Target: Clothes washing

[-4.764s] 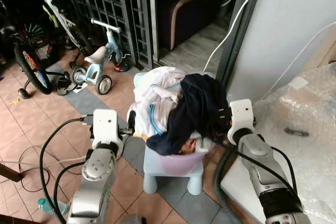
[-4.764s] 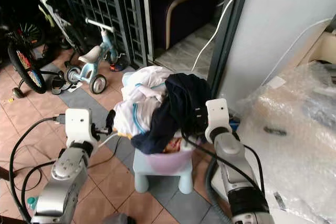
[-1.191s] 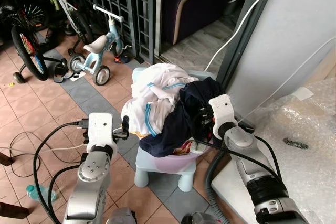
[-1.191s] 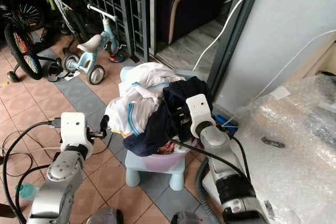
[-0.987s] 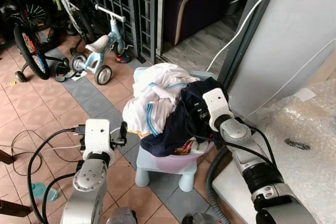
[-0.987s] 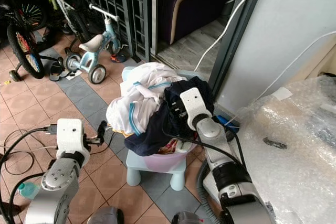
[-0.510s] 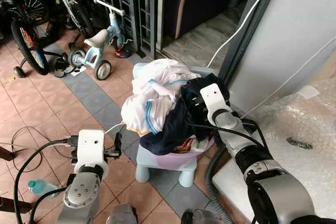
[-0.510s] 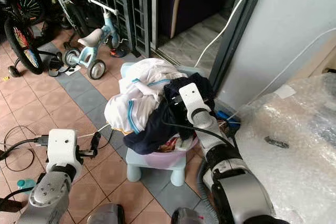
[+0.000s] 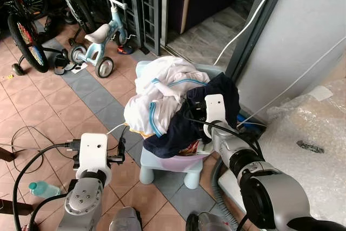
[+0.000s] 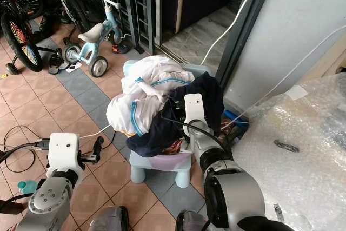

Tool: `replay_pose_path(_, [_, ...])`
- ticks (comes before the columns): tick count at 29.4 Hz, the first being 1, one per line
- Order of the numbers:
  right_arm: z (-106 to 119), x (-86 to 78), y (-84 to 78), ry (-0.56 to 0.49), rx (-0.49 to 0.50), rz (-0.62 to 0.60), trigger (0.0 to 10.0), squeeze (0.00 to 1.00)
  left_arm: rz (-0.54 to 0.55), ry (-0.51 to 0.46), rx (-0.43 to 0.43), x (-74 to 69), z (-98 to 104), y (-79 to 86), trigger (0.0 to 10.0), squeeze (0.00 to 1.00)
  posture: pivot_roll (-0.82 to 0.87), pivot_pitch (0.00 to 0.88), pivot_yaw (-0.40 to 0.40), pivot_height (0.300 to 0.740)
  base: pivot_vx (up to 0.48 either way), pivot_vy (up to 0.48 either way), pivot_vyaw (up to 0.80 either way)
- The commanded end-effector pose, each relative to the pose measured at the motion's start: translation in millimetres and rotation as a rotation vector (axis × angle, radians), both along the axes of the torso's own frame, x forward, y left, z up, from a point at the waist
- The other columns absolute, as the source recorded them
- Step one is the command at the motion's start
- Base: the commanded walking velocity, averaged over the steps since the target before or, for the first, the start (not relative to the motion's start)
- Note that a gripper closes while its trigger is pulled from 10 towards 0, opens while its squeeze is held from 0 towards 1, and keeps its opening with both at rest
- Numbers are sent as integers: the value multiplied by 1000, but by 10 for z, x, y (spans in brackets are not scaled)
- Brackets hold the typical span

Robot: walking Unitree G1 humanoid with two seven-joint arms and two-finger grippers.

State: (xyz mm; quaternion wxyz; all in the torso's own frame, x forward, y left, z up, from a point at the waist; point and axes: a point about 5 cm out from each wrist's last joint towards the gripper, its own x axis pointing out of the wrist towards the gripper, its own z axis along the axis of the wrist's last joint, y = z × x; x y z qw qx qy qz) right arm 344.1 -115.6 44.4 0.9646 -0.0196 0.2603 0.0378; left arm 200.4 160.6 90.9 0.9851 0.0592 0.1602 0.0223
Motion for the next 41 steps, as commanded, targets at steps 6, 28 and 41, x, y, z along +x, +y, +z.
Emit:
replay_pose_path(6, [-59,-30,-131,33,6,-58,0,0,4,5,15,3,-13,14,10000,0,197,115,-50,740,0,0,0])
replay_pose_path(28, [206,138,-30,-113,175,-66,0,0,5,-29,29,180,0,39,10000,0,186,63,-56,740,0,0,0])
replay_pose_path(41, [881,82,-138,-565,141,262,0,0,24,-135,3,482,181,28,10000,0,81,24,-59,740,0,0,0])
